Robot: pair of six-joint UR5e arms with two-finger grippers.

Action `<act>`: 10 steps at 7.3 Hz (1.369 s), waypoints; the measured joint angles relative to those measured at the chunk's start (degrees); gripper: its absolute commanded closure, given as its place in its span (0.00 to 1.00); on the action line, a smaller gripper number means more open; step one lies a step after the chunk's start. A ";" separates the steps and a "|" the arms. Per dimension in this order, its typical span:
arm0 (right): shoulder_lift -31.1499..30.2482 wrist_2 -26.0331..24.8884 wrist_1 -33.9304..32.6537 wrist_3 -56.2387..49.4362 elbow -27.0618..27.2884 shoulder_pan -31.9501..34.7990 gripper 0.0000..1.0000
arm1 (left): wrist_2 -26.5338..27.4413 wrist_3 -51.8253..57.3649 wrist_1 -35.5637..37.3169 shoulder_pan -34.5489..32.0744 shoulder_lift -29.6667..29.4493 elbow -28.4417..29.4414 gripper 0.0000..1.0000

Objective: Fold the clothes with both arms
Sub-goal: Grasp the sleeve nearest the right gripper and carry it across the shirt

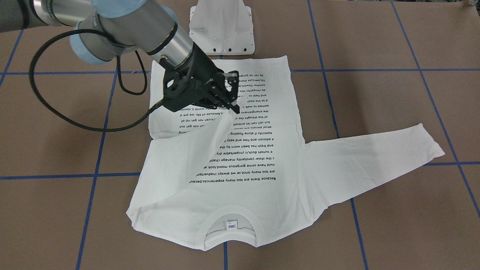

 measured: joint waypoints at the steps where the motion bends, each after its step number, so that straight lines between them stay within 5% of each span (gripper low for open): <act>1: 2.62 -4.09 0.09 -0.15 -2.82 -3.00 1.00 | 0.05 -0.05 -0.40 0.00 -0.10 0.63 0.00; 4: 5.25 -9.31 0.31 -0.48 -8.72 -7.93 1.00 | 0.08 -0.19 -1.21 0.00 -0.19 1.59 0.00; 6: 11.95 -10.98 0.53 -0.57 -20.69 -9.19 1.00 | 0.08 -0.22 -1.25 0.02 -0.31 1.69 0.00; 7: 15.42 -12.27 0.69 -1.18 -26.82 -9.53 0.63 | 0.08 -0.23 -1.24 0.06 -0.43 1.71 0.00; 8: 17.44 -15.02 1.01 -2.40 -30.71 -10.43 0.01 | 0.10 -0.25 -1.20 0.06 -0.68 1.79 0.00; 10: 19.32 -23.25 3.78 -3.74 -34.23 -13.19 0.00 | 0.12 -0.36 -1.18 0.06 -1.22 2.01 0.00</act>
